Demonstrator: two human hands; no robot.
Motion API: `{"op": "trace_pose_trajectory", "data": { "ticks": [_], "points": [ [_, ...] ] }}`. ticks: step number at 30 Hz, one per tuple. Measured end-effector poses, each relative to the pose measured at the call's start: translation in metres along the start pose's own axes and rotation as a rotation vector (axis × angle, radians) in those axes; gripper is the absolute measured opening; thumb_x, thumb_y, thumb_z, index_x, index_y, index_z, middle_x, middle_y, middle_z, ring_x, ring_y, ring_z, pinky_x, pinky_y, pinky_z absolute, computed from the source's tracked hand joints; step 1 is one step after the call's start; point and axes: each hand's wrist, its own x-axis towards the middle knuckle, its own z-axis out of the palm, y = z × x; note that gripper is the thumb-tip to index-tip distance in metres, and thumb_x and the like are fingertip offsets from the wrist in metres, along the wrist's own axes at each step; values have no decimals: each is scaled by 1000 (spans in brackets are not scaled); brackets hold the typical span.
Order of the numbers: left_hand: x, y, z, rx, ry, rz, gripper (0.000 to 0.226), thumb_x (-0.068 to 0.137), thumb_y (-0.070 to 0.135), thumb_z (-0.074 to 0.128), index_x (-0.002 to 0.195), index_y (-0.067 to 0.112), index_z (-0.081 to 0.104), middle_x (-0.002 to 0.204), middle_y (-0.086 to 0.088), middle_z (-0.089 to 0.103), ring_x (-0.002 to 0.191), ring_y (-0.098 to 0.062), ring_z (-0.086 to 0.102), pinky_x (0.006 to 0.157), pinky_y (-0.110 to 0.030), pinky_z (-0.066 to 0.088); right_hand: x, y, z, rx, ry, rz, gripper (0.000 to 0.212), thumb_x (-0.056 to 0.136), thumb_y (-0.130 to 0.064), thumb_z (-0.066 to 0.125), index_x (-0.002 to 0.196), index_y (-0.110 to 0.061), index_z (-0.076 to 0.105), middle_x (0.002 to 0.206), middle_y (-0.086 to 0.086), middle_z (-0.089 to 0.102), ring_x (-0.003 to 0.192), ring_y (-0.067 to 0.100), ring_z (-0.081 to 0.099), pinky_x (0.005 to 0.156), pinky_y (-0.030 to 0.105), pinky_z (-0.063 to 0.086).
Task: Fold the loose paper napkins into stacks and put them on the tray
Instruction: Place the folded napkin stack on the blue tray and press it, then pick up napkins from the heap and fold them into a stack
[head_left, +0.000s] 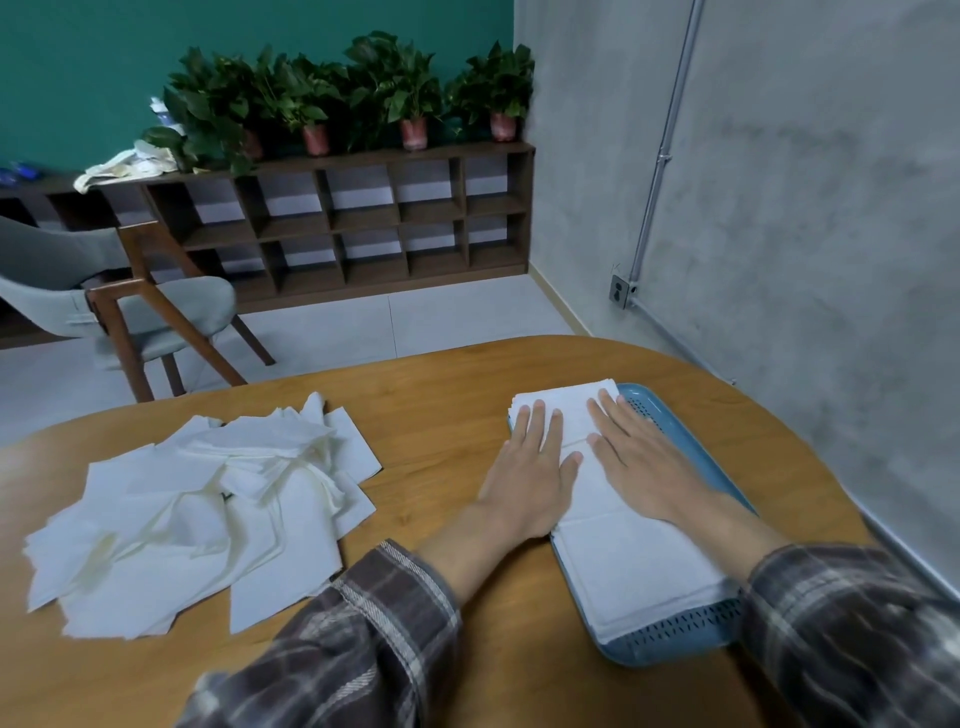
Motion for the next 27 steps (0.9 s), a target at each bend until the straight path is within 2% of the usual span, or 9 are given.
{"op": "trace_pose_trajectory", "data": {
  "ticks": [2, 4, 7, 9, 11, 15, 20, 27],
  "points": [
    [1, 2, -2, -5, -14, -13, 67, 114, 45, 17, 166, 10, -8, 173, -9, -22, 160, -24, -23, 132, -41, -4, -1, -3, -4, 7, -7, 2, 60, 114, -44, 15, 168, -27, -3, 173, -12, -16, 160, 8, -16, 133, 41, -1],
    [1, 4, -9, -19, -56, -39, 68, 114, 49, 16, 167, 14, -8, 174, -6, -22, 160, -22, -22, 132, -47, 1, -2, -6, -10, -8, -31, 11, 60, 114, -43, 16, 169, -25, -2, 174, -9, -16, 161, 11, -15, 132, 43, -2],
    [-6, 4, -30, -40, -74, -43, 70, 112, 56, 18, 169, 21, -1, 176, -2, -15, 162, -19, -14, 131, -53, 2, -8, -17, -29, -49, -82, 29, 60, 115, -42, 16, 169, -24, -3, 175, -4, -17, 162, 17, -15, 131, 46, -4],
    [-17, 1, -47, -37, 11, -13, 69, 111, 58, 24, 169, 23, 10, 177, -4, -3, 163, -20, -3, 130, -49, 4, -14, -28, -39, -60, -58, 21, 62, 114, -45, 21, 169, -25, 1, 176, -1, -14, 162, 19, -14, 130, 47, -3],
    [-33, -6, -62, 1, 125, 23, 65, 110, 56, 35, 167, 25, 23, 175, -4, 14, 161, -24, 13, 128, -45, 15, -20, -43, -45, -57, -9, 0, 63, 113, -48, 28, 169, -27, 8, 177, 1, -5, 163, 20, -9, 130, 47, 1],
    [-71, -27, -84, 67, 290, 56, 53, 107, 50, 46, 152, 23, 45, 155, -2, 45, 140, -24, 43, 114, -42, 39, -31, -80, -50, -17, 95, -38, 59, 111, -49, 40, 165, -29, 29, 176, 3, 16, 163, 22, 9, 129, 39, 10],
    [-123, -74, -101, 60, 360, -28, 48, 105, 48, 50, 145, 21, 50, 142, -4, 53, 131, -26, 50, 106, -41, 44, -49, -148, -39, 17, 109, -146, 56, 109, -41, 51, 161, -24, 39, 171, -1, 27, 158, 20, 22, 124, 33, 24],
    [-204, -153, -118, 120, 434, -141, 46, 103, 39, 55, 144, 18, 54, 145, -4, 52, 131, -27, 51, 102, -44, 48, -55, -257, 2, 16, 48, -294, 59, 108, -38, 51, 163, -25, 33, 172, -3, 25, 158, 21, 22, 123, 43, 29]
  ]
}}
